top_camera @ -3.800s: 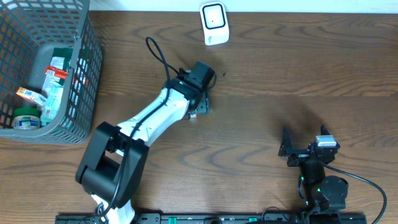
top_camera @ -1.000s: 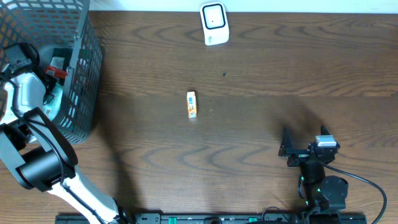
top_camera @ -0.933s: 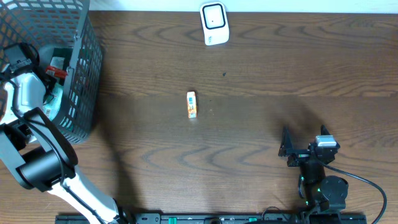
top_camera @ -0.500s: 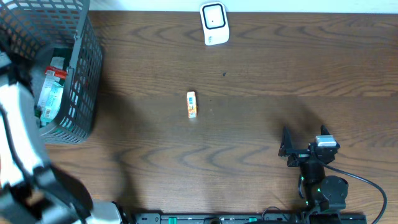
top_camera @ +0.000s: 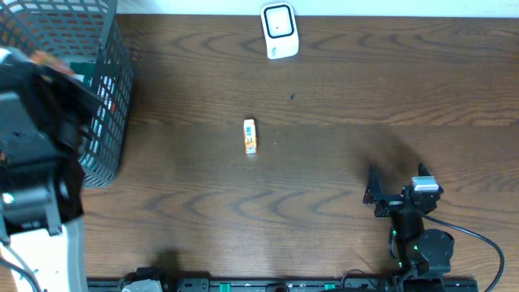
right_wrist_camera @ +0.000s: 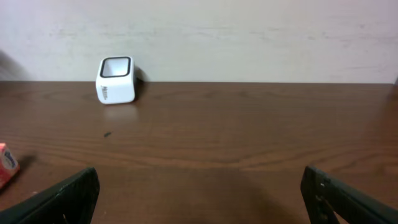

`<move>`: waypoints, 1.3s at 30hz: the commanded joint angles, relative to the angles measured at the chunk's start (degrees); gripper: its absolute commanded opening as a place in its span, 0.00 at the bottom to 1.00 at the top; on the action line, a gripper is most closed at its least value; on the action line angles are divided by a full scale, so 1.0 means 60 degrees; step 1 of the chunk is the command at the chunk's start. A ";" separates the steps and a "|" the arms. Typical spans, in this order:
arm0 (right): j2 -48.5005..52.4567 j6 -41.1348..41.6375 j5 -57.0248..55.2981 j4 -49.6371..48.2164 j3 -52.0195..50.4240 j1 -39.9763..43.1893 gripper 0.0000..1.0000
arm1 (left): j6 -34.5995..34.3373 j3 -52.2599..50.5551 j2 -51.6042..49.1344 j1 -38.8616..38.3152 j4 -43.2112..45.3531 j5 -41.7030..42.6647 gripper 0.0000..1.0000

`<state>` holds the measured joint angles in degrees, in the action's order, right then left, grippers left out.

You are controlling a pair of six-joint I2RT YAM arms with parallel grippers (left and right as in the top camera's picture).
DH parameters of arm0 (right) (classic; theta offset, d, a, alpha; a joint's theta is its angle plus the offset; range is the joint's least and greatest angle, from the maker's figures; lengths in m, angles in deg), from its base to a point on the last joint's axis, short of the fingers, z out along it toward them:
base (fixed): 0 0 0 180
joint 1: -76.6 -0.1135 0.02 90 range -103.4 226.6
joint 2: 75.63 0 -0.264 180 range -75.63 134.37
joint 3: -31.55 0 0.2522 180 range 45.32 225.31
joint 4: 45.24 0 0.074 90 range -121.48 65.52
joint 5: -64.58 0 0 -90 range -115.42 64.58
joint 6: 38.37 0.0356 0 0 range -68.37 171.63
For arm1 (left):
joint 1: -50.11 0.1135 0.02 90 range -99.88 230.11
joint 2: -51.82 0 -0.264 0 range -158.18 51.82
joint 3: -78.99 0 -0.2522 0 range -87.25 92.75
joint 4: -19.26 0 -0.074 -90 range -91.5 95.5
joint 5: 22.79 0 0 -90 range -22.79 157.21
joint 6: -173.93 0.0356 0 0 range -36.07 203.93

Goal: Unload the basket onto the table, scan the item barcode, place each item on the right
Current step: 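Carry the second pack beside the first pack on the table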

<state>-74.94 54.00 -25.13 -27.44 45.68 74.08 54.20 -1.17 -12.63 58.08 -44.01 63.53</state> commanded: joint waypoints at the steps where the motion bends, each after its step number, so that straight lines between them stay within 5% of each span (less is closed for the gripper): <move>1: -0.0051 -0.0047 0.0000 0.0040 -0.0007 0.0033 0.99 | 0.0226 -0.0197 -0.0033 -0.1235 -0.0477 0.0259 0.08; 13: -0.0051 -0.0047 0.0000 0.0040 -0.0007 0.0033 0.99 | 0.0892 -0.2659 -0.2193 -0.4204 0.0346 -0.0138 0.08; 26: -0.0051 -0.0047 0.0000 0.0040 -0.0007 0.0033 0.99 | 0.0925 -0.2874 -0.4790 -0.4452 0.1300 0.0444 0.08; 39: -0.0051 -0.0047 0.0000 0.0040 -0.0011 0.0033 0.99 | 0.1275 -0.4095 -0.5118 -0.5027 0.3949 0.0510 0.08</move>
<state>-74.94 54.00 -25.13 -27.42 45.68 74.08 60.47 -23.46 -43.25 29.43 -21.76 66.04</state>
